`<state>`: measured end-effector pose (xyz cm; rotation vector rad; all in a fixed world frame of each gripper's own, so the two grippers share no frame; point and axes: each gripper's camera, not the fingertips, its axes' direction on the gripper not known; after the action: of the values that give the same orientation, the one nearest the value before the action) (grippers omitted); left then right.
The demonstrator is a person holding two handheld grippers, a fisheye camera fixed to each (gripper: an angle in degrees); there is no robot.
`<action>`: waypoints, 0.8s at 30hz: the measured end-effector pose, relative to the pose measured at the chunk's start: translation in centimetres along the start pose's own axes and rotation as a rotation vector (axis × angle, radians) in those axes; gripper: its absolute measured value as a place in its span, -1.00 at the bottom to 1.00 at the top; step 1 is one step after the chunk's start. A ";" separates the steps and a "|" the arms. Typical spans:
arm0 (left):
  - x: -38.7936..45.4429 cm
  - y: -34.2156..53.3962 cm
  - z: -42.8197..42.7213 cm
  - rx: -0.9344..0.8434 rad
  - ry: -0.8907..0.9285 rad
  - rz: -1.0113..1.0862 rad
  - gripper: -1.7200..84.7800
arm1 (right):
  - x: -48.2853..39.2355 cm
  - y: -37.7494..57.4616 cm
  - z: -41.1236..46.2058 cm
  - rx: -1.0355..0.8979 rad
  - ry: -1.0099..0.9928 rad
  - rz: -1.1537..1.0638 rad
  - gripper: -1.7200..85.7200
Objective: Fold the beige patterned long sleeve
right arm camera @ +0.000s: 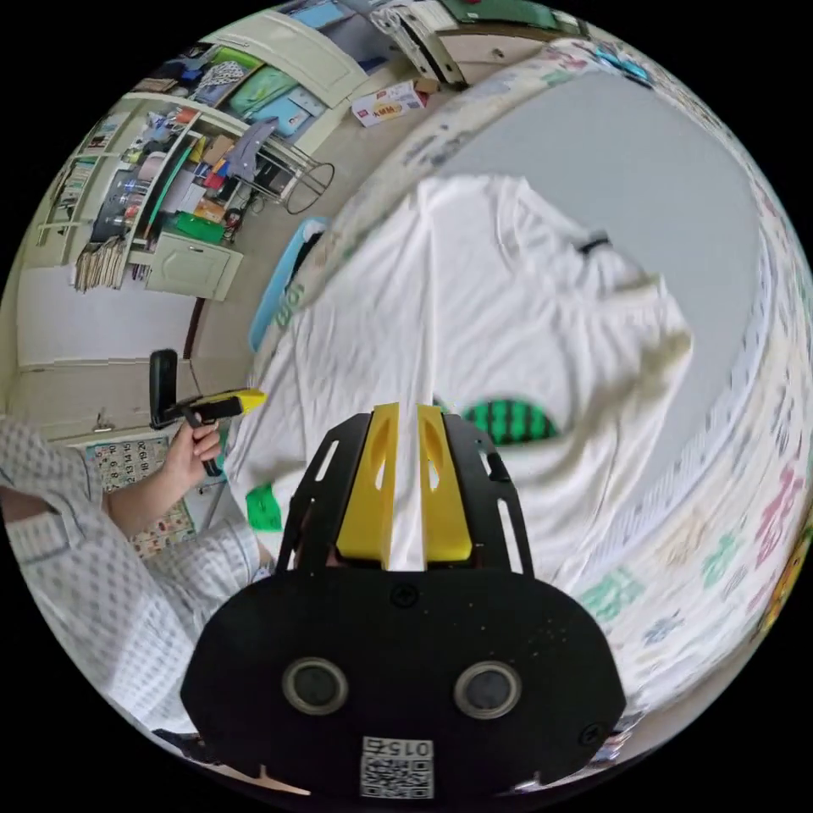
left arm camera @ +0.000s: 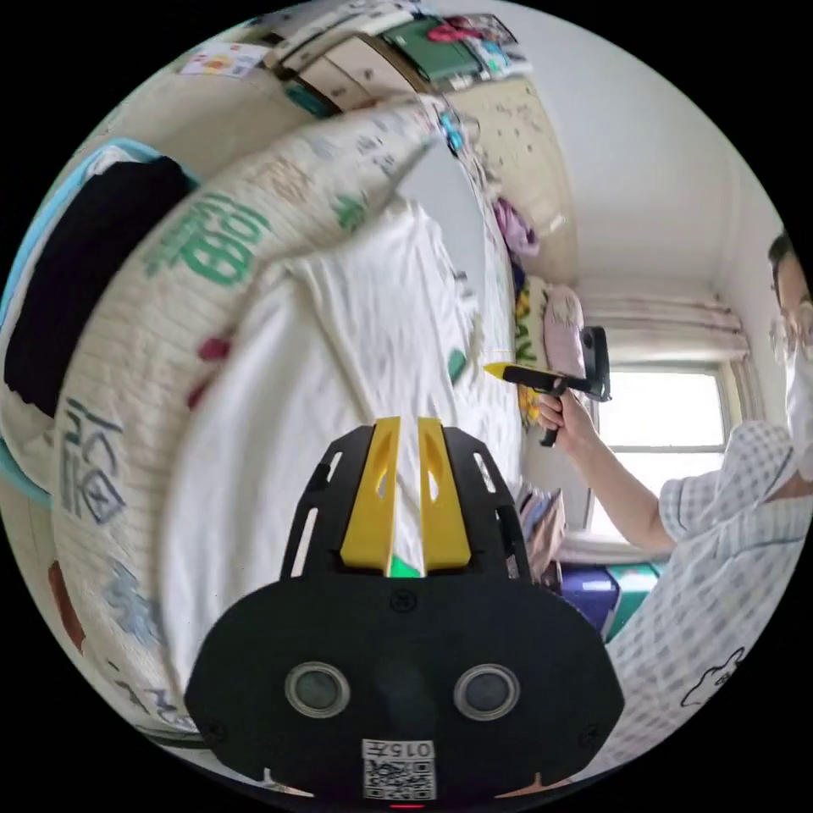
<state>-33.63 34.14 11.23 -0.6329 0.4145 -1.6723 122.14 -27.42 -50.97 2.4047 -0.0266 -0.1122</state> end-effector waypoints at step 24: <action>7.9 8.4 11.1 -0.194 -0.140 -0.168 -0.98 | -7.3 8.7 -3.3 -0.145 0.013 0.133 -0.98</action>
<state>-21.09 25.62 16.41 -0.9445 0.4348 -1.7461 115.28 -31.30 -42.14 2.2519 -0.1663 -0.0358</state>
